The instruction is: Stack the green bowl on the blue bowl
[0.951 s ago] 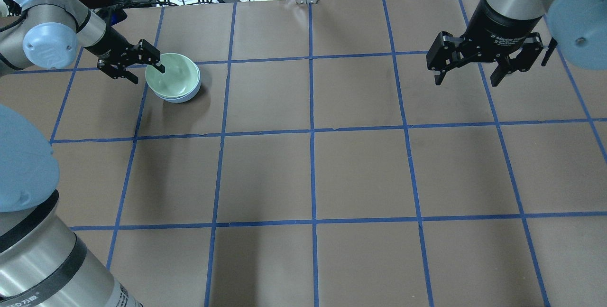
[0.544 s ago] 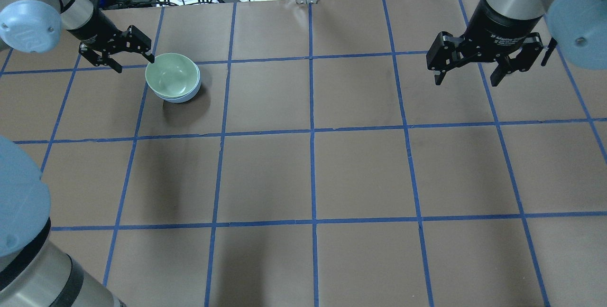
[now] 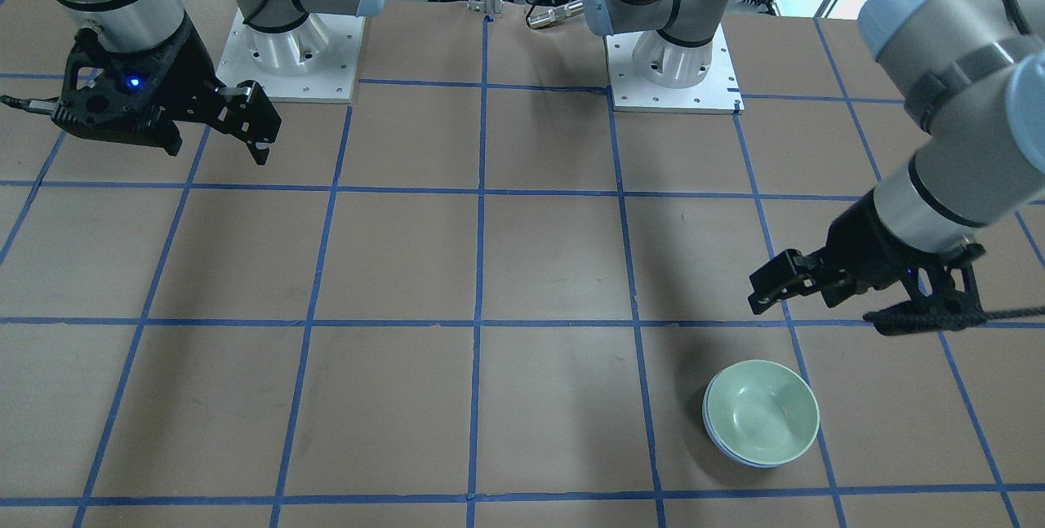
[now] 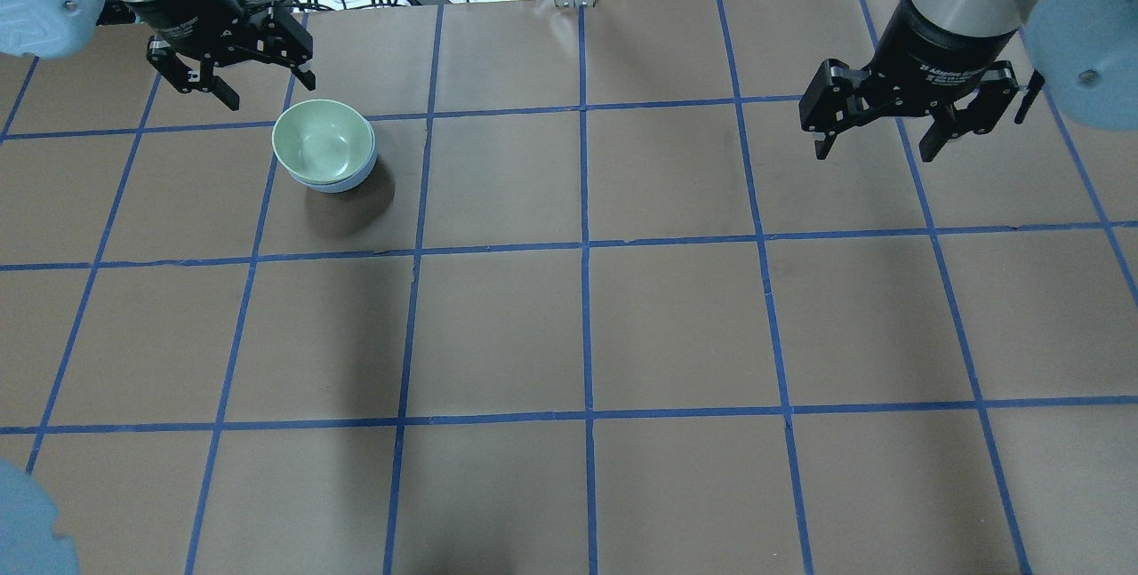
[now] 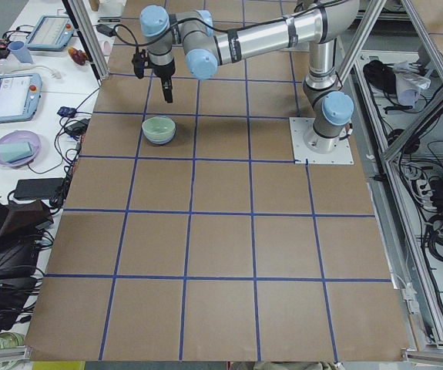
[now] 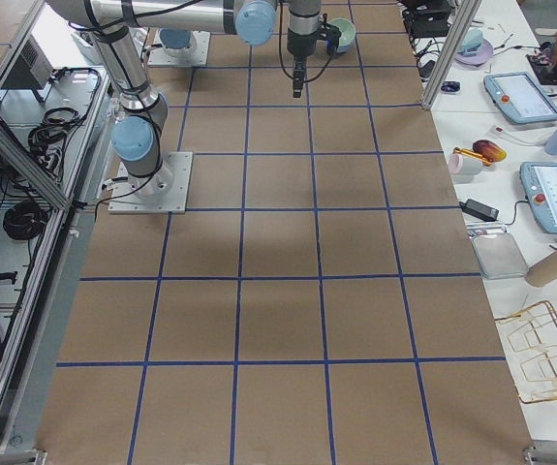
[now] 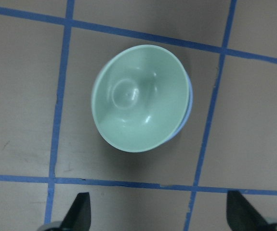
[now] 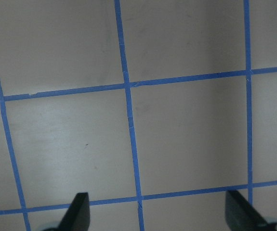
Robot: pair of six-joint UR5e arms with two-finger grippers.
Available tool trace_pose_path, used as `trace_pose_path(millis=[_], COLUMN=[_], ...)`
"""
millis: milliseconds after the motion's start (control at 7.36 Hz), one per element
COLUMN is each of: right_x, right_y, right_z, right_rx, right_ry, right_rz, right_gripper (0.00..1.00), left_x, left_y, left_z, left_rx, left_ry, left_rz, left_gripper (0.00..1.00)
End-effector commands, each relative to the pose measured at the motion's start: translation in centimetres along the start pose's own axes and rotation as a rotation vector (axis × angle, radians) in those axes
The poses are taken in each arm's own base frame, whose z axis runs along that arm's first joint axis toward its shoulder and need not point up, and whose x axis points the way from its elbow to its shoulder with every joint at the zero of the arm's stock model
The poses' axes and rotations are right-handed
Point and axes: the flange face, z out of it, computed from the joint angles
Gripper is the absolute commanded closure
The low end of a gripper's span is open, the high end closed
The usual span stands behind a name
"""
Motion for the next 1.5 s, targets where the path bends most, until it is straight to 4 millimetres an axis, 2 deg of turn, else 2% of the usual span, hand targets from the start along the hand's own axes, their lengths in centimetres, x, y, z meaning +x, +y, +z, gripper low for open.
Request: trace_pose_path(millis=[0, 136, 272, 544, 1359], right_x=[0.0, 0.0, 0.0, 0.0, 0.0], right_y=[0.0, 0.0, 0.0, 0.0, 0.0], right_z=[0.0, 0.0, 0.0, 0.0, 0.0], right_rx=[0.000, 0.000, 0.000, 0.000, 0.000], right_ry=[0.000, 0.000, 0.000, 0.000, 0.000], right_rz=[0.000, 0.000, 0.000, 0.000, 0.000], right_gripper=[0.00, 0.00, 0.00, 0.00, 0.00], left_x=[7.0, 8.1, 8.0, 7.5, 7.6], left_y=[5.5, 8.1, 9.8, 10.4, 10.6], left_z=[-5.2, -5.5, -6.1, -7.1, -7.1], left_rx=[0.081, 0.083, 0.094, 0.110, 0.111], left_ry=[-0.108, -0.108, -0.104, -0.108, -0.105], left_rz=[0.116, 0.138, 0.140, 0.138, 0.144], left_gripper=[0.00, 0.00, 0.00, 0.00, 0.00])
